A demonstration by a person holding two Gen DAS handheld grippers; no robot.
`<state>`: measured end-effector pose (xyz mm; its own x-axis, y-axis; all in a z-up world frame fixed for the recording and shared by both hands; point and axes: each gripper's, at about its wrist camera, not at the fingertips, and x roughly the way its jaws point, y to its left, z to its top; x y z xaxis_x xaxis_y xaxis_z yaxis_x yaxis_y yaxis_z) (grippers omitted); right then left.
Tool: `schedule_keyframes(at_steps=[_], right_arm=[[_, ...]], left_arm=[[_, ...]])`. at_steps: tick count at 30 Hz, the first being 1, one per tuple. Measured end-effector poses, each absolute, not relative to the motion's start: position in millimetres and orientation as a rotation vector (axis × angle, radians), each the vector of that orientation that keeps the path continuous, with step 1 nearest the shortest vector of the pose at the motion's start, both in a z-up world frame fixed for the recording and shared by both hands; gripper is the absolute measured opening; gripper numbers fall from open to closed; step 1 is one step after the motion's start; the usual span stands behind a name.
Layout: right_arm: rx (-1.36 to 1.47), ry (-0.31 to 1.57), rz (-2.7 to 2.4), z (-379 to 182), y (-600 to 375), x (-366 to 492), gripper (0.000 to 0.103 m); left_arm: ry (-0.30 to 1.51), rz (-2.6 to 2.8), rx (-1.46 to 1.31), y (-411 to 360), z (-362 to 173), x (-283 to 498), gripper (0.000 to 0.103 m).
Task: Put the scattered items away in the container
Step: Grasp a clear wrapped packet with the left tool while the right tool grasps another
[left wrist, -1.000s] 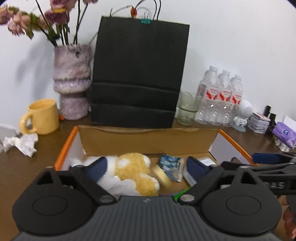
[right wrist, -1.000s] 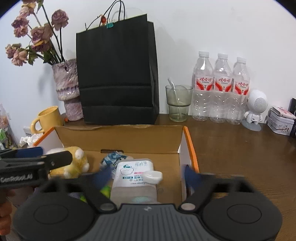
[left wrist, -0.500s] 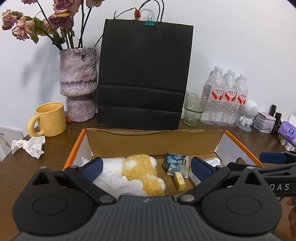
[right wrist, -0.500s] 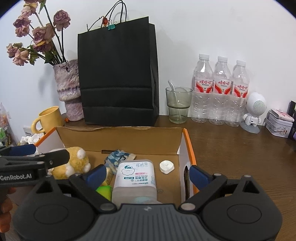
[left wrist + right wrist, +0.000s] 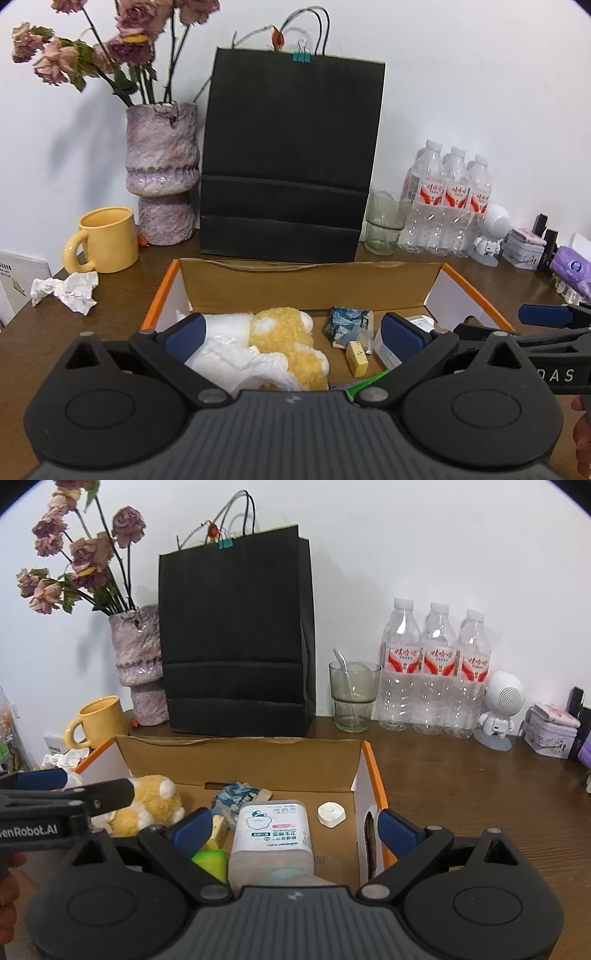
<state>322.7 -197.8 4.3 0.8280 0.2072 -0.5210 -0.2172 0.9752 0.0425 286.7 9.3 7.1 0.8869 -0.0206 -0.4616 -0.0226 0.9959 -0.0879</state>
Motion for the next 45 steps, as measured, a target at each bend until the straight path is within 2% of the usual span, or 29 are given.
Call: schedule_keyframes(at_steps=[12, 25, 29, 31, 32, 33, 39, 45], right_arm=[[-0.056, 0.477, 0.256, 16.1, -194.1, 232.6, 0.096], [-0.16, 0.665, 0.38, -52.0, -143.0, 186.8, 0.092], [-0.163, 0.706, 0.386, -63.6, -137.3, 192.2, 0.08], [-0.121, 0.709, 0.409, -63.3, -144.6, 193.0, 0.064], [-0.123, 0.702, 0.399, -62.6, -147.1, 192.3, 0.05], [-0.117, 0.697, 0.396, -62.1, -150.8, 192.0, 0.041], [-0.097, 0.69, 0.407, -60.5, -174.5, 190.4, 0.038], [-0.068, 0.687, 0.383, -60.5, -200.1, 191.2, 0.037]], left_arm=[[0.445, 0.017, -0.128, 37.7, 12.4, 201.2, 0.103], [0.559, 0.047, -0.1, 60.6, -26.1, 148.3, 0.103], [0.581, 0.044, -0.109, 58.2, -33.6, 149.0, 0.102], [0.586, 0.036, -0.108, 53.1, -35.6, 150.7, 0.101], [0.591, 0.032, -0.106, 49.3, -36.7, 152.5, 0.101], [0.598, 0.026, -0.105, 45.0, -37.9, 154.8, 0.1], [0.649, -0.003, -0.088, 9.6, -48.6, 174.1, 0.096], [0.689, -0.014, -0.07, -26.0, -57.8, 193.1, 0.084]])
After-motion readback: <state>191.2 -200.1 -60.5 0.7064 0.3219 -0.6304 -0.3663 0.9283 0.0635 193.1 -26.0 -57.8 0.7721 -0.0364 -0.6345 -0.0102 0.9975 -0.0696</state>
